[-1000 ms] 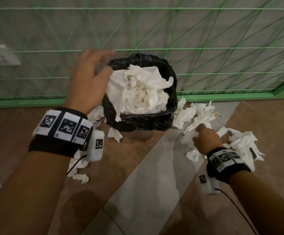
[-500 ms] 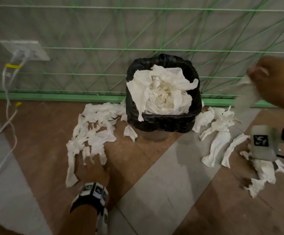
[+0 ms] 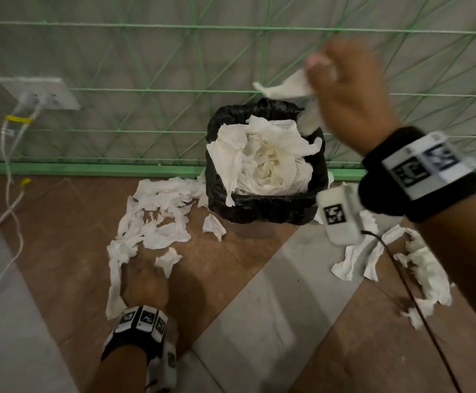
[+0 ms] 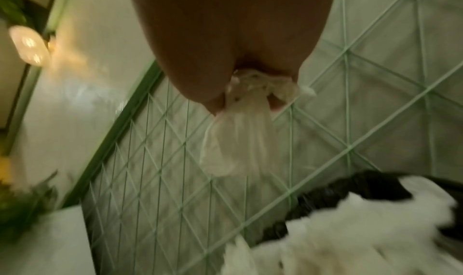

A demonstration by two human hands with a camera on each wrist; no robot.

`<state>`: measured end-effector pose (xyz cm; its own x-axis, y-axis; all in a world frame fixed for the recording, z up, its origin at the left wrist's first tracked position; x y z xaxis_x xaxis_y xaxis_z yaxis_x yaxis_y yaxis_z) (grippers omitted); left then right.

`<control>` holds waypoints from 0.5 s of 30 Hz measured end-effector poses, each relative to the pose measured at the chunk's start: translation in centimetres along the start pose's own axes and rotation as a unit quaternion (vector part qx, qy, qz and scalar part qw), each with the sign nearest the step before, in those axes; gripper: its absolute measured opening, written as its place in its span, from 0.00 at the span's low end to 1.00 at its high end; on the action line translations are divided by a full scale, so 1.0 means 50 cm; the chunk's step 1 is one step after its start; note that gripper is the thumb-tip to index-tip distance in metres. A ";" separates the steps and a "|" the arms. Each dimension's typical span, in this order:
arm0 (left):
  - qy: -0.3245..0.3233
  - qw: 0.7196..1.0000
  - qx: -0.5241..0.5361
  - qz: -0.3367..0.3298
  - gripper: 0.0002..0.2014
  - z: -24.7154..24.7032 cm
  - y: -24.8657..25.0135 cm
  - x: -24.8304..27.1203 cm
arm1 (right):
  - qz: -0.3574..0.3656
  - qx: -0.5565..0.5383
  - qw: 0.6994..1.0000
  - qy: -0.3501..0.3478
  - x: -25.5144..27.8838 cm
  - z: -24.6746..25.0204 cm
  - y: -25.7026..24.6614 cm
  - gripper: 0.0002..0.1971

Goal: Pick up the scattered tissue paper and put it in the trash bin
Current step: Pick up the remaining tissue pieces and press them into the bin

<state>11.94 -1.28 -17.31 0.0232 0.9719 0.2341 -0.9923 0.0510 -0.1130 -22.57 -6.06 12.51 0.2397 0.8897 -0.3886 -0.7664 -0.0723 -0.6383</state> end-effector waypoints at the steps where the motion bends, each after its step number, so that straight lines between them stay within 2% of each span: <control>1: -0.017 1.000 -0.012 -0.016 0.20 0.014 -0.001 -0.008 | -0.011 0.003 0.997 -0.073 0.014 -0.032 0.006 0.16; 3: -0.031 0.999 0.018 -0.037 0.20 0.043 -0.002 -0.025 | -0.028 0.029 0.984 -0.173 0.039 -0.076 0.016 0.20; 4: -0.043 0.998 0.024 -0.037 0.19 0.061 -0.004 -0.029 | -0.031 0.028 0.983 -0.177 0.047 -0.084 0.019 0.21; 6: -0.038 0.992 0.117 0.031 0.15 0.117 -0.009 -0.039 | -0.049 -0.015 0.991 -0.127 0.049 -0.076 0.031 0.22; 8: 0.013 0.973 0.219 0.074 0.11 0.175 -0.024 -0.055 | -0.078 -0.071 0.993 -0.047 0.039 -0.052 0.059 0.23; 12: 0.069 0.949 0.301 0.067 0.09 0.314 -0.031 -0.082 | -0.171 -0.144 0.970 0.097 0.041 0.006 0.181 0.17; 14: 0.147 0.920 0.361 0.027 0.15 0.418 -0.013 -0.092 | -0.258 -0.137 0.947 0.135 0.069 0.029 0.275 0.16; 15: 0.185 0.898 0.400 -0.003 0.17 0.474 -0.001 -0.100 | -0.303 -0.127 0.933 0.147 0.092 0.040 0.334 0.16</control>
<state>8.96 -11.61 4.40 -0.0792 0.9895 -0.1206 -0.7585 0.0187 0.6514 -35.45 -2.26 1.41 0.7646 0.6429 -0.0461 -0.2795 0.2663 -0.9225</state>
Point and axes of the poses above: each hand's wrist, its own x-axis away from the middle knuckle, its own z-axis out of the back of the hand, y = z × x, the point moved 2 cm from there along -x, towards the middle knuckle, and after that the axes turned 8 degrees about -x, right-handed, at the moved point
